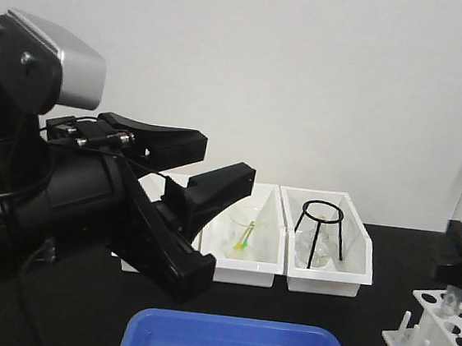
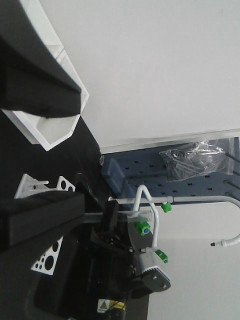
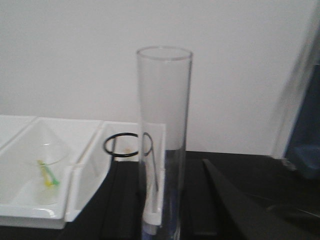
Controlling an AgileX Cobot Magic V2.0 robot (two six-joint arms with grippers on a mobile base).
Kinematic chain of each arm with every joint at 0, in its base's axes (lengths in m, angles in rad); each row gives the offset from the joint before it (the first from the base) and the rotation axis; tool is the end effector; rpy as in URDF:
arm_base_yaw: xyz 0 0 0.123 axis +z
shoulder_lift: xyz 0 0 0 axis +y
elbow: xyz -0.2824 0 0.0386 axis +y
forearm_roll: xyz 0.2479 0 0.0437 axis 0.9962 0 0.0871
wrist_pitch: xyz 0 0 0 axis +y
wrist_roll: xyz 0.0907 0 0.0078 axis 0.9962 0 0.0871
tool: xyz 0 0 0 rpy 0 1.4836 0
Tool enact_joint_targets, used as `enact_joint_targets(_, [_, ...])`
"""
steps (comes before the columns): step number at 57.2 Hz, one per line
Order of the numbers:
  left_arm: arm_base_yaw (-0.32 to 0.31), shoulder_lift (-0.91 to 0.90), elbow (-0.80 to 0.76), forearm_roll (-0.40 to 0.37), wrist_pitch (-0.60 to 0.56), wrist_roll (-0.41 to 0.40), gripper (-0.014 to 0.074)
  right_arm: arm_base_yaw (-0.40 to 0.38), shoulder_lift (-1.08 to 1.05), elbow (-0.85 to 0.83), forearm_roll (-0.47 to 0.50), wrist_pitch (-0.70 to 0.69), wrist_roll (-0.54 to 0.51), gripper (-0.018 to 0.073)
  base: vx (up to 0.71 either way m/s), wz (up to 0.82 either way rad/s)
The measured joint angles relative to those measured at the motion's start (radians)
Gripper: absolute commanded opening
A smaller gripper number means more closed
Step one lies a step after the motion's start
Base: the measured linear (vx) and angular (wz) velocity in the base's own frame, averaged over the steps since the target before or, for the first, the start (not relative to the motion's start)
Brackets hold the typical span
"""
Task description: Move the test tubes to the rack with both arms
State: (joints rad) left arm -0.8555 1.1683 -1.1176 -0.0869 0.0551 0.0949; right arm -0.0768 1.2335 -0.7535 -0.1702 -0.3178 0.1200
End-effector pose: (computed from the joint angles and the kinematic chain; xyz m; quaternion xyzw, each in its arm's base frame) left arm 0.1739 -0.2009 0.4272 0.3002 0.6474 -0.2896 0.6379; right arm 0.2732 -0.0162 0.3192 -0.0051 0.7345 -0.0208 0.6782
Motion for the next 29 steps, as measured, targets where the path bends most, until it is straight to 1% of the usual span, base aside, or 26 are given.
enact_joint_targets(7, [0.000, 0.000, 0.000, 0.000, 0.004, 0.001, 0.0447, -0.097, 0.000, 0.000, 0.000, -0.012, 0.003, -0.0007, 0.00, 0.00])
enact_joint_targets(15, [0.000, 0.000, 0.000, 0.000, 0.028, 0.021, 0.0447, -0.166, 0.030, 0.000, 0.000, -0.091, 0.003, -0.0007, 0.00, 0.00])
enact_joint_targets(22, [0.000, 0.000, 0.000, 0.000, 0.036, 0.039, 0.0447, -0.197, 0.090, 0.000, -0.002, -0.127, 0.004, -0.0007, 0.00, 0.00])
enact_joint_targets(29, [0.000, 0.000, 0.000, 0.000, 0.038, 0.060, 0.0447, -0.199, 0.147, 0.000, -0.005, -0.140, 0.004, -0.0007, 0.00, 0.00])
